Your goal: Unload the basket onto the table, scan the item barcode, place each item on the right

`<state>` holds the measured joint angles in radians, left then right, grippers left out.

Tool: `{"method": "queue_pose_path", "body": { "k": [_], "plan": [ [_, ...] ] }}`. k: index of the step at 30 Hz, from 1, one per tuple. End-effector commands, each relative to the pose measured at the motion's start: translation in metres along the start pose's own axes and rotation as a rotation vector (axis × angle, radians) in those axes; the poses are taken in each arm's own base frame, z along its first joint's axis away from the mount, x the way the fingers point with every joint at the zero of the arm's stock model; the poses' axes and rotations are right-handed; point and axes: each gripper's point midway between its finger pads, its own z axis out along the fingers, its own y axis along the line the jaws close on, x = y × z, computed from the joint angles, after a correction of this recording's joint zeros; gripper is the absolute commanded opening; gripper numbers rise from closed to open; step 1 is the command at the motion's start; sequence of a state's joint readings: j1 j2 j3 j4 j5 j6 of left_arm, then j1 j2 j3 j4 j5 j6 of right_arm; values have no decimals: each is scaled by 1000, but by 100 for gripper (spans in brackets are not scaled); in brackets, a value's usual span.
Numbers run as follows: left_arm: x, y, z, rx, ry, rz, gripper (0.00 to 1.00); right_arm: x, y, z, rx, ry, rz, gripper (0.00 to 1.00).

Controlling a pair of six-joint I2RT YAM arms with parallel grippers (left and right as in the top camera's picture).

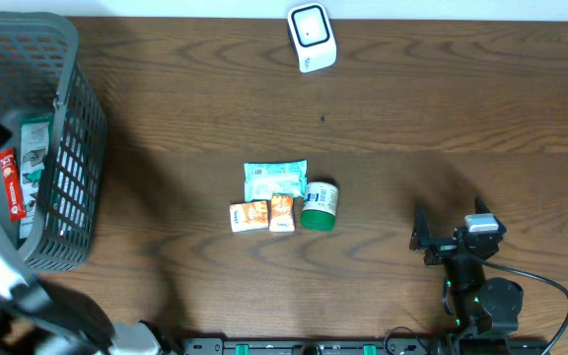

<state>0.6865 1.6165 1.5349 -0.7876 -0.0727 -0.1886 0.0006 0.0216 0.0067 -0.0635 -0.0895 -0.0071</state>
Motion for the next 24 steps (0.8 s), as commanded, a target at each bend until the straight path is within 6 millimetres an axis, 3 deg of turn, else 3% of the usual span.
{"method": "queue_pose_path", "body": {
  "k": [1,6,12,18,24],
  "plan": [
    [23,-9,44,70,135,125,98,1,-2,0,8,3,14,99],
    [52,-4,97,55,262,240,98,1,-2,0,8,4,14,99],
    [83,0,142,41,371,295,98,1,-2,0,8,3,14,99],
    [103,4,173,21,429,300,98,1,-2,0,8,4,14,99],
    [111,-5,181,74,444,289,98,1,-2,0,8,4,14,99]
  ]
}}
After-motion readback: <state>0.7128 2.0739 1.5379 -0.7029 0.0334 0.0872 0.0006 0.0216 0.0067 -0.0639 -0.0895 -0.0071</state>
